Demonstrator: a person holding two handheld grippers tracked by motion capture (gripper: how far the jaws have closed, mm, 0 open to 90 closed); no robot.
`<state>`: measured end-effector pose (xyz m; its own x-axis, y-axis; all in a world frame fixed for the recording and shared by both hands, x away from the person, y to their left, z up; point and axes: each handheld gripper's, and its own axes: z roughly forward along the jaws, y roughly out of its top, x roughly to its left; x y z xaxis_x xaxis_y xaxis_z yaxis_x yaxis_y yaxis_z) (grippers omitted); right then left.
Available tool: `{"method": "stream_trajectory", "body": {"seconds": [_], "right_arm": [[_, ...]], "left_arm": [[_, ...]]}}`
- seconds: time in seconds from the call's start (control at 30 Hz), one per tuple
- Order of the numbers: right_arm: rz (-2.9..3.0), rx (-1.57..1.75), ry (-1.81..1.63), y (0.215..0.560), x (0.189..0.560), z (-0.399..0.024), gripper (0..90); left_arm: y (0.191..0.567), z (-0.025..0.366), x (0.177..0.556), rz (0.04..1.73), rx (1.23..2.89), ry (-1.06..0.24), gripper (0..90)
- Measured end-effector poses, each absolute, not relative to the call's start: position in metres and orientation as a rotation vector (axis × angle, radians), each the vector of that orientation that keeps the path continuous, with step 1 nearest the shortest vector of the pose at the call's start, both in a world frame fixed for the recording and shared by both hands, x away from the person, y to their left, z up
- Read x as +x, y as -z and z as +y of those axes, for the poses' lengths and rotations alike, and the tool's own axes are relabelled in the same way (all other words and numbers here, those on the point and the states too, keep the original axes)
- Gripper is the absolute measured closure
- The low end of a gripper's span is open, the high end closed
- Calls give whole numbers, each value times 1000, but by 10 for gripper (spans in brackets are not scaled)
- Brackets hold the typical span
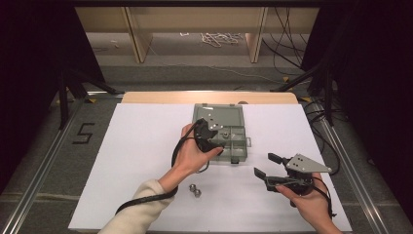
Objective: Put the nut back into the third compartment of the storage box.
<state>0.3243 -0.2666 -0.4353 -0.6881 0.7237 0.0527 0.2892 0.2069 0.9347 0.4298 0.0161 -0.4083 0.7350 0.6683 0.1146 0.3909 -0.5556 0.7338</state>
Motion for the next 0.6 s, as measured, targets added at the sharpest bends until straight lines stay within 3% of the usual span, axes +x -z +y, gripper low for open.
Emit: {"method": "stream_trajectory", "body": {"seconds": [0.6], "right_arm": [[2095, 945, -1481, 436, 324, -265, 258]], "left_arm": [[412, 47, 388, 783, 2256, -483, 325]]}}
